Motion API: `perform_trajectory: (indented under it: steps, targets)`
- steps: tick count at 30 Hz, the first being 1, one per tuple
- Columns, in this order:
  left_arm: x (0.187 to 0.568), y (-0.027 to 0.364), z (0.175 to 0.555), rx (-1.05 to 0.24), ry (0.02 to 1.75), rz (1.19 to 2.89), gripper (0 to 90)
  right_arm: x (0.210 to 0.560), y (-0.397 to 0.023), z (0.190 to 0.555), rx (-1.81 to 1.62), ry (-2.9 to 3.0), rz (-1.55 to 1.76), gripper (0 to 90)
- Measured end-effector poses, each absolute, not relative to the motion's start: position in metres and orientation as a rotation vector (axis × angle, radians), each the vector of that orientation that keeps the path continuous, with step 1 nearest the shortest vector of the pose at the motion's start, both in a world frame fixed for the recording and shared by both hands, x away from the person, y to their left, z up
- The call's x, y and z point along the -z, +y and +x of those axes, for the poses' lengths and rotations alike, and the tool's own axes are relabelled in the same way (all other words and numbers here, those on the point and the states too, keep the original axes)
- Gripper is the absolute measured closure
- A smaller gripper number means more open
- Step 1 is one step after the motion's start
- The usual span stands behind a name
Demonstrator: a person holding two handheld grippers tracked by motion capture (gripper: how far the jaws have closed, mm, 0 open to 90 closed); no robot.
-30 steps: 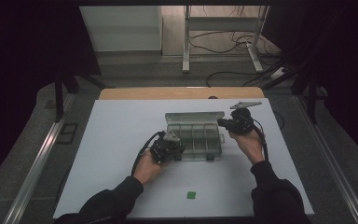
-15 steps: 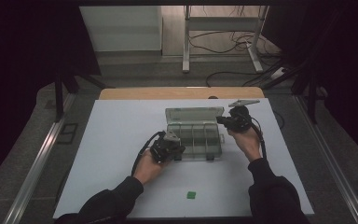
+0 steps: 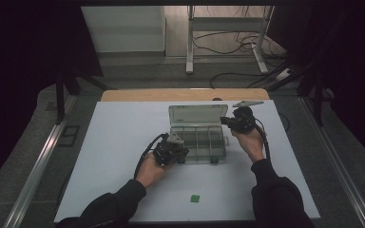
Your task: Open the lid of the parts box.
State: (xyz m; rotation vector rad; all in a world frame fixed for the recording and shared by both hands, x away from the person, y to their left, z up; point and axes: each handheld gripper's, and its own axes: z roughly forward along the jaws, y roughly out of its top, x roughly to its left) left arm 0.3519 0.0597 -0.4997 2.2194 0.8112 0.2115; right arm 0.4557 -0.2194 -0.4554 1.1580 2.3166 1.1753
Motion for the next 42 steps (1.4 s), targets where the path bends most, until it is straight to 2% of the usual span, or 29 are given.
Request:
perform_trajectory:
  steps: [42]
  targets:
    - [0.499,0.059,0.352,-0.215,0.81,2.225,89.1,0.47,-0.219,0.483,-1.143,2.271,1.225,90.0]
